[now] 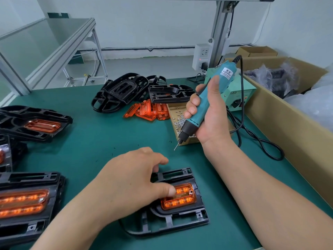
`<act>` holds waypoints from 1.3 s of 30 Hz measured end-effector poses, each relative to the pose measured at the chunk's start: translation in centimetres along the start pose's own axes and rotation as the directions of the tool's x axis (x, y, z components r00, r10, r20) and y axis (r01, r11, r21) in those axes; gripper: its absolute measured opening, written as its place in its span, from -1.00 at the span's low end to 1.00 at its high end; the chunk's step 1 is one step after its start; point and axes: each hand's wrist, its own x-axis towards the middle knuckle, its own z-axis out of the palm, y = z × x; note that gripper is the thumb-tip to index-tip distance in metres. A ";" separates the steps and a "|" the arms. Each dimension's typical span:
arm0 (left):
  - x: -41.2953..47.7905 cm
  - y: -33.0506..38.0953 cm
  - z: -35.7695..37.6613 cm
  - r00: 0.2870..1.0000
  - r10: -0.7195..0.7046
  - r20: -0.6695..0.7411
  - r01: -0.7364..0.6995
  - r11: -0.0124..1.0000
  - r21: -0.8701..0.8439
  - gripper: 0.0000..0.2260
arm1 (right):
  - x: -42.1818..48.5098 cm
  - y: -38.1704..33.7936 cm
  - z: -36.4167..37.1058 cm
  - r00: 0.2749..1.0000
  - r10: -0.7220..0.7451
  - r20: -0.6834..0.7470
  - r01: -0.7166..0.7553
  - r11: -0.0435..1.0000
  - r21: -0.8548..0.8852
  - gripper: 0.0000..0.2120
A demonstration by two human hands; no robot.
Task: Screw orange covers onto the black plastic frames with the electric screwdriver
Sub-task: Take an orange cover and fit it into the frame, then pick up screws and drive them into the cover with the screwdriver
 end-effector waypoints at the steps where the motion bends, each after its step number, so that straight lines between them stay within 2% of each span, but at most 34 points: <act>1: 0.0 0.2 0.1 1.000 0.004 0.013 -0.004 0.999 0.040 -0.27 | 0.0 0.0 0.0 1.000 0.000 0.002 0.000 1.000 0.000 -0.57; 3: 0.0 0.4 0.4 1.000 0.009 0.022 -0.011 0.993 0.116 -0.20 | 0.0 0.0 -0.1 1.000 0.001 0.004 -0.001 1.000 -0.003 -0.57; 6: 0.0 0.5 0.7 1.000 0.019 0.003 -0.019 0.978 0.207 -0.22 | 0.0 0.0 -0.1 1.000 0.006 0.005 -0.006 1.000 -0.005 -0.56; 10: 0.0 0.4 1.1 1.000 0.012 0.001 -0.012 0.979 0.202 -0.20 | 0.0 0.0 -0.1 1.000 0.000 -0.011 0.000 1.000 0.005 -0.57; 12: 0.0 0.0 1.0 0.998 -0.014 -0.055 0.014 1.000 -0.012 -0.31 | 0.0 -0.1 0.0 1.000 -0.002 -0.013 0.003 1.000 0.017 -0.57; 13: 0.2 -0.4 1.1 0.991 -0.037 -0.125 0.012 0.982 -0.190 -0.46 | 0.0 -0.2 0.0 1.000 -0.004 -0.014 0.004 1.000 0.021 -0.57; 14: 0.6 -0.9 1.1 0.978 -0.086 -0.188 0.006 0.921 -0.389 -0.61 | -0.1 -0.3 0.1 1.000 -0.006 -0.015 0.007 1.000 0.025 -0.57; 15: 0.9 -1.3 1.0 0.964 -0.165 -0.210 0.006 0.800 -0.600 -0.70 | -0.1 -0.3 0.1 1.000 -0.011 -0.016 0.012 1.000 0.027 -0.57; 16: 1.3 -1.7 0.8 0.955 -0.239 -0.177 0.007 0.610 -0.792 -0.73 | -0.1 -0.3 0.1 1.000 -0.016 -0.015 0.017 1.000 0.025 -0.57; 17: 1.7 -2.1 0.6 0.949 -0.292 -0.117 0.002 0.377 -0.926 -0.71 | -0.1 -0.3 0.1 1.000 -0.018 -0.012 0.019 1.000 0.021 -0.57; 18: 2.1 -2.4 0.4 0.946 -0.318 -0.061 -0.015 0.143 -0.990 -0.68 | -0.1 -0.3 0.2 1.000 -0.017 -0.009 0.017 1.000 0.017 -0.57; 19: 2.4 -2.8 0.1 0.944 -0.329 -0.008 -0.026 -0.048 -0.999 -0.65 | -0.1 -0.2 0.2 1.000 -0.013 -0.008 0.013 1.000 0.015 -0.57; 21: 2.8 -3.3 -0.2 0.941 -0.327 0.087 -0.013 -0.290 -0.957 -0.60 | -0.2 -0.1 0.2 1.000 -0.008 -0.007 0.009 1.000 0.016 -0.57; 23: 3.0 -3.6 -0.2 0.953 -0.280 0.117 -0.011 -0.418 -0.908 -0.58 | -0.2 0.0 0.2 1.000 -0.006 -0.003 0.006 1.000 0.014 -0.56; 26: 3.0 -3.4 -0.2 0.963 -0.249 0.101 -0.018 -0.437 -0.899 -0.62 | -0.2 0.0 0.3 1.000 -0.001 -0.004 0.001 1.000 0.020 -0.56; 31: 3.1 -3.1 0.2 0.950 -0.300 0.084 -0.054 -0.425 -0.904 -0.78 | -0.1 -0.1 0.1 1.000 -0.010 -0.012 0.010 0.999 0.041 -0.55; 36: 3.1 -2.9 0.6 0.957 -0.272 0.105 0.024 -0.286 -0.958 -0.79 | -0.2 -0.1 0.2 1.000 -0.025 -0.013 0.025 0.998 0.065 -0.55; 39: 3.0 -3.2 0.7 0.972 -0.213 0.096 0.075 -0.104 -0.992 -0.80 | -0.3 -0.1 0.4 1.000 -0.027 -0.014 0.028 0.997 0.066 -0.55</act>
